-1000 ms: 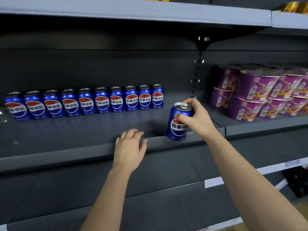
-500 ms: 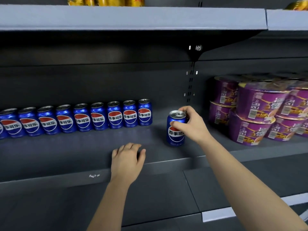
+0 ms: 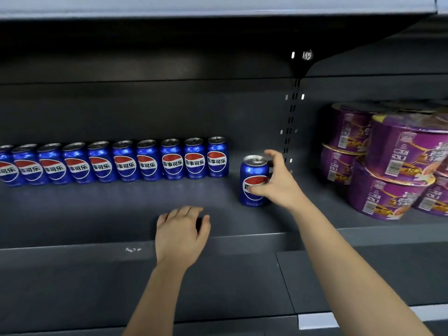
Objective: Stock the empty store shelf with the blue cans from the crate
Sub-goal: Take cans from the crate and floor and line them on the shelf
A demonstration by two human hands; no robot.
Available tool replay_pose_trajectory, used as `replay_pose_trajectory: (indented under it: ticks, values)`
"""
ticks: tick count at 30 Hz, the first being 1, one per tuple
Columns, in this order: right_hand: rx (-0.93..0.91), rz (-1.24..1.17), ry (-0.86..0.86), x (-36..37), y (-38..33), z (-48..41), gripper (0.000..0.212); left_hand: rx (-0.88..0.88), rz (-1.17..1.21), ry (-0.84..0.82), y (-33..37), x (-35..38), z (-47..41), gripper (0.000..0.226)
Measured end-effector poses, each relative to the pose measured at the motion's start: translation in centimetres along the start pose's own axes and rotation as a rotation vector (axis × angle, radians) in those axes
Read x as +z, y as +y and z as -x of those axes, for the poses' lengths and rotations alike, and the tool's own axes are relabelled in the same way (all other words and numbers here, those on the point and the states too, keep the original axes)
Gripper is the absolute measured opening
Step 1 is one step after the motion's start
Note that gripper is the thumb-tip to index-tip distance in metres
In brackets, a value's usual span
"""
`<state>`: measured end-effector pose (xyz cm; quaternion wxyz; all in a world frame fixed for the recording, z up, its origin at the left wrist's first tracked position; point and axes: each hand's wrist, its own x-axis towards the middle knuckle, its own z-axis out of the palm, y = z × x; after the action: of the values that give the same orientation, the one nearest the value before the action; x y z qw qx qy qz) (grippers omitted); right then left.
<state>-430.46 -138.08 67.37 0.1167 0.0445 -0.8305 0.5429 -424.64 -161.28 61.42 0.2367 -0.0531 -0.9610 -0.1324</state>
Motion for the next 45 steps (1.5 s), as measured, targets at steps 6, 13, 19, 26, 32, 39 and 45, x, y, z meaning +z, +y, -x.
replay_pose_trajectory:
  ticks: [6,13,19,26,32,39,45]
  values:
    - [0.064,0.209,0.016,0.6,1.5,-1.2,0.061,0.003,-0.007,0.01,-0.2,0.2,0.0,0.05]
    - [0.094,0.23,0.066,1.6,1.5,-4.7,0.057,0.004,-0.019,0.035,-0.1,0.2,0.1,0.047]
    - [0.103,0.146,0.113,2.7,2.0,-6.6,0.063,-0.006,-0.051,0.059,0.0,0.3,0.0,0.044]
    - [0.106,0.116,0.099,3.4,2.5,-8.0,0.061,-0.013,-0.053,0.108,0.1,0.3,0.0,0.041]
    - [0.104,0.113,0.101,4.1,3.0,-8.8,0.066,-0.023,-0.032,0.116,0.1,0.4,-0.1,0.04]
    - [0.082,0.191,0.152,4.8,3.3,-8.8,0.073,-0.031,0.002,0.101,0.1,0.3,0.0,0.038]
    - [0.144,0.218,0.141,5.0,2.5,-8.2,0.07,-0.009,0.037,0.061,-0.3,0.5,-0.1,0.036]
